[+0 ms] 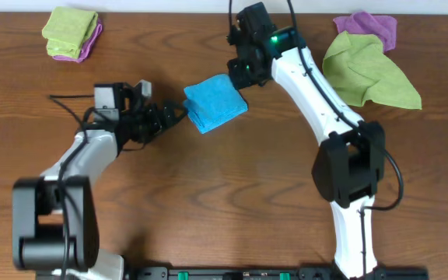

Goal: Fold the cloth
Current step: 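Grasp the folded cloth's left side with the left gripper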

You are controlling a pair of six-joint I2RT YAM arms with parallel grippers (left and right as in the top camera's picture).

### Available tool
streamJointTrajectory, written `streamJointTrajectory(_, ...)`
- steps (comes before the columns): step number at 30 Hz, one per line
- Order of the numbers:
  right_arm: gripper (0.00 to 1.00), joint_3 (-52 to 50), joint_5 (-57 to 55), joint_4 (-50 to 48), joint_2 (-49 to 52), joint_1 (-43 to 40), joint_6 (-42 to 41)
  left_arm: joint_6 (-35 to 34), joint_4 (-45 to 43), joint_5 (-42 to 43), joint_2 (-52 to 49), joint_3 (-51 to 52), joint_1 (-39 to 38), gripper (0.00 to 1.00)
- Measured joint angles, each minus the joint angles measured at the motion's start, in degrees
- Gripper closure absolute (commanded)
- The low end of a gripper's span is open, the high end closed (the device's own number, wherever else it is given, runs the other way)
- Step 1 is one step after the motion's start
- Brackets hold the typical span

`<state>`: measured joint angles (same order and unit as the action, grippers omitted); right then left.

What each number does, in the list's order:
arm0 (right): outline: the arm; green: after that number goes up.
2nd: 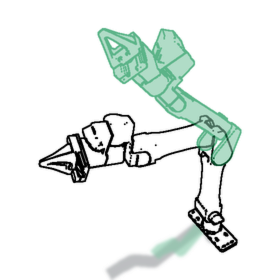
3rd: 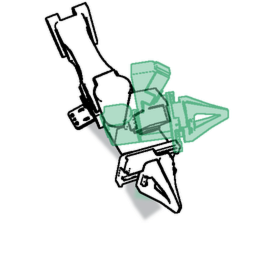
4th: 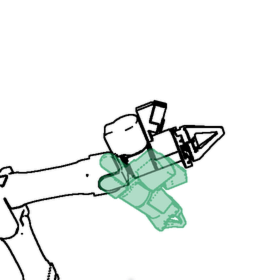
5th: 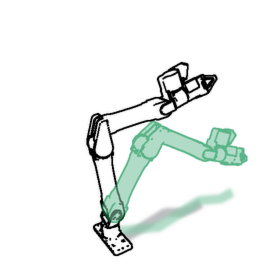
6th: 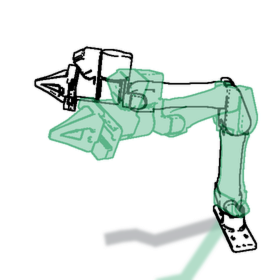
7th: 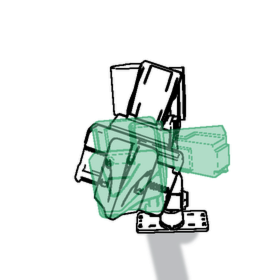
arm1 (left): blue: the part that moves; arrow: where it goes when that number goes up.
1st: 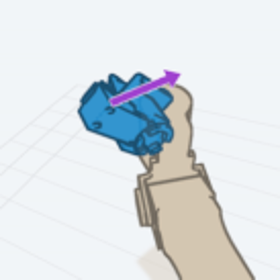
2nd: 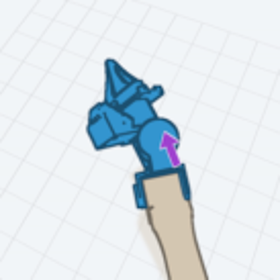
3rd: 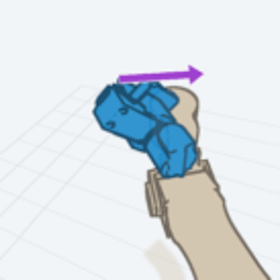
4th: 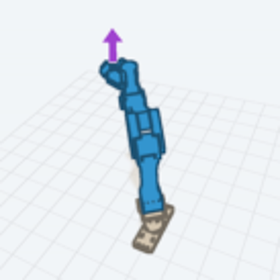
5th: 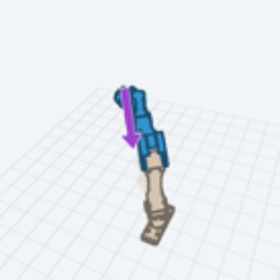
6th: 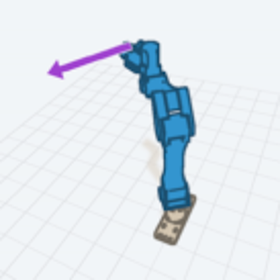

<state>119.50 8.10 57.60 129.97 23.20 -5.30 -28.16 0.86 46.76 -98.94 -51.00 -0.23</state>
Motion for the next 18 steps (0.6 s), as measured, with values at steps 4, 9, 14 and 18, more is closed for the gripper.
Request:
streamJointTrajectory(4,0.99,0.0,2.0,-0.1,1.5,-2.1,-1.0,-4.3,-3.6,2.6,-3.8,0.0,-0.6,0.04)
streamJointTrajectory(9,0.98,0.0,4.7,-0.3,2.6,-3.5,-2.4,-7.4,-4.9,4.6,-7.5,0.0,-0.6,0.05)
streamJointTrajectory(14,0.98,0.0,7.2,-1.9,5.6,-4.1,-4.5,-9.6,-8.4,5.9,-9.1,0.0,-0.6,0.05)
streamJointTrajectory(18,0.99,0.0,8.8,-3.0,8.1,-4.2,-6.6,-11.4,-12.0,6.0,-9.6,0.0,-0.7,0.05)
